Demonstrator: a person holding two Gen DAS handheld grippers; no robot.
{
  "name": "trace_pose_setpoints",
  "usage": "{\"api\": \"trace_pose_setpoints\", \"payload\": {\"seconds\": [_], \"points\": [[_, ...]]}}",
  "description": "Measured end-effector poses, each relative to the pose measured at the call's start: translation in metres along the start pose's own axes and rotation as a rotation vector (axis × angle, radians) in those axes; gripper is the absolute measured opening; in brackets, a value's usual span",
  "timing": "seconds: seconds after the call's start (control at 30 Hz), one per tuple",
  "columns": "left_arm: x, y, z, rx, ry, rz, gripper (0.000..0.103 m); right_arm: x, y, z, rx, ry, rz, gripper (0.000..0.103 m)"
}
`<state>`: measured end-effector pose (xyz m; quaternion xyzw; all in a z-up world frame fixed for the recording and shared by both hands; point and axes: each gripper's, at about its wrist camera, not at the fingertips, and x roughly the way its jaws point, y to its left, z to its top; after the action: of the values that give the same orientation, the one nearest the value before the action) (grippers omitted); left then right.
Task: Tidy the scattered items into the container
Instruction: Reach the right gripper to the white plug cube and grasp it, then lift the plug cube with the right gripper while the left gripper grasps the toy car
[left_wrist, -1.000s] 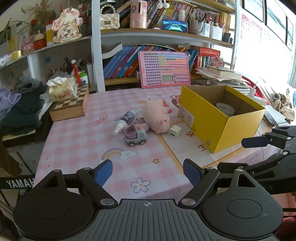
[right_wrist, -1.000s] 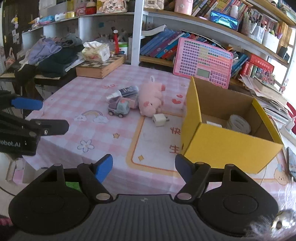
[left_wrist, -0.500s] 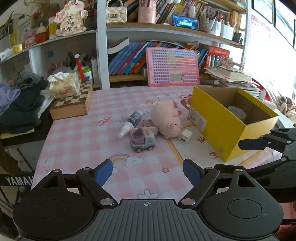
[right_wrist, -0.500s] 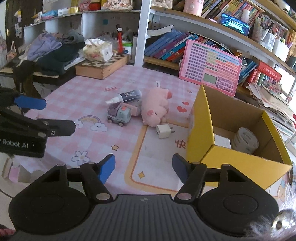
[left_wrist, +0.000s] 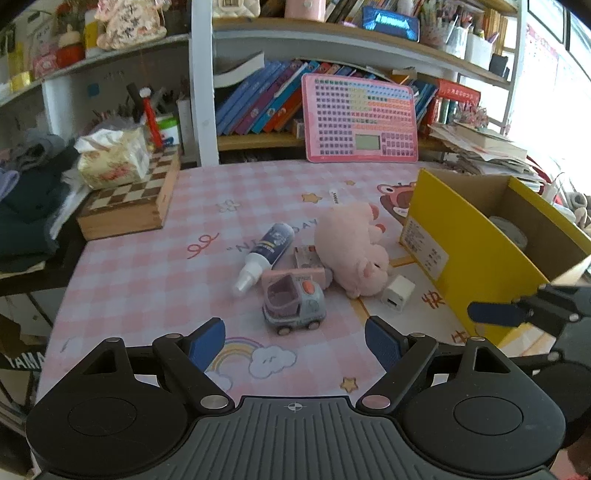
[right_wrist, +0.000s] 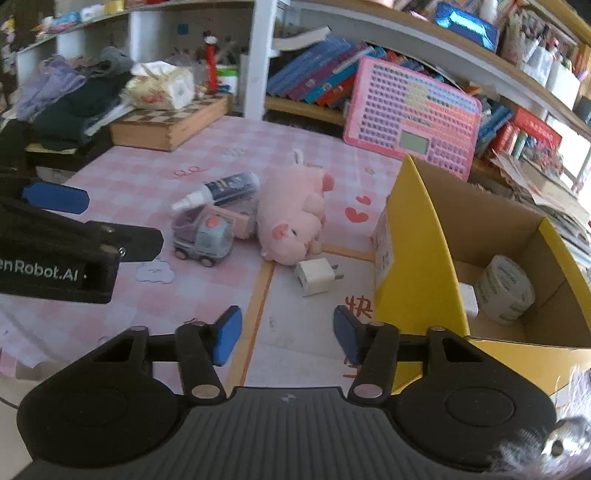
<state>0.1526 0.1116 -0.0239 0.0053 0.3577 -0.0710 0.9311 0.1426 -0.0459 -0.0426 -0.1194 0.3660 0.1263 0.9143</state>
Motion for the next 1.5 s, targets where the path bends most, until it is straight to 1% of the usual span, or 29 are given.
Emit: {"api": "trace_pose_setpoints", "payload": {"seconds": [0.2, 0.37, 0.5, 0.6, 0.67, 0.7, 0.77, 0.87, 0.93, 1.0, 1.13, 1.23, 1.27, 1.3, 1.5], "points": [[0.038, 0.004, 0.012, -0.015, 0.045, -0.009, 0.085, 0.03, 0.002, 0.004, 0.032, 0.038, -0.03, 0.044], [0.07, 0.005, 0.019, -0.015, 0.093, -0.007, 0.084, 0.05, 0.002, 0.007, 0.052, 0.026, -0.068, 0.044], [0.087, 0.005, 0.02, -0.009, 0.111, 0.0, 0.084, 0.064, 0.002, 0.01, 0.061, 0.029, -0.087, 0.044], [0.097, 0.006, 0.02, -0.016, 0.122, 0.008, 0.084, 0.071, 0.0, 0.013, 0.075, 0.016, -0.111, 0.044], [0.102, 0.006, 0.02, -0.023, 0.133, 0.01, 0.078, 0.076, -0.001, 0.015, 0.087, 0.007, -0.128, 0.044], [0.105, 0.006, 0.02, -0.027, 0.139, 0.008, 0.077, 0.079, -0.002, 0.016, 0.094, 0.007, -0.13, 0.045], [0.108, 0.007, 0.02, -0.033, 0.147, 0.007, 0.077, 0.085, -0.004, 0.018, 0.103, 0.02, -0.127, 0.045], [0.112, 0.008, 0.02, -0.044, 0.155, 0.001, 0.073, 0.094, -0.006, 0.018, 0.118, 0.046, -0.117, 0.045], [0.114, 0.009, 0.02, -0.055, 0.158, -0.007, 0.068, 0.097, -0.008, 0.019, 0.124, 0.043, -0.117, 0.046], [0.116, 0.009, 0.02, -0.066, 0.162, -0.019, 0.064, 0.1, -0.009, 0.021, 0.118, 0.039, -0.121, 0.05], [0.116, 0.008, 0.019, -0.075, 0.156, -0.022, 0.063, 0.103, -0.01, 0.023, 0.117, 0.034, -0.117, 0.051], [0.116, 0.009, 0.019, -0.085, 0.153, -0.021, 0.063, 0.104, -0.013, 0.024, 0.135, 0.037, -0.101, 0.048], [0.115, 0.01, 0.018, -0.091, 0.15, -0.021, 0.063, 0.104, -0.014, 0.024, 0.143, 0.038, -0.086, 0.041], [0.114, 0.011, 0.018, -0.098, 0.151, -0.022, 0.063, 0.103, -0.014, 0.024, 0.146, 0.039, -0.074, 0.036], [0.102, 0.013, 0.017, -0.109, 0.131, -0.023, 0.062, 0.099, -0.013, 0.022, 0.163, 0.049, -0.047, 0.036]]}}
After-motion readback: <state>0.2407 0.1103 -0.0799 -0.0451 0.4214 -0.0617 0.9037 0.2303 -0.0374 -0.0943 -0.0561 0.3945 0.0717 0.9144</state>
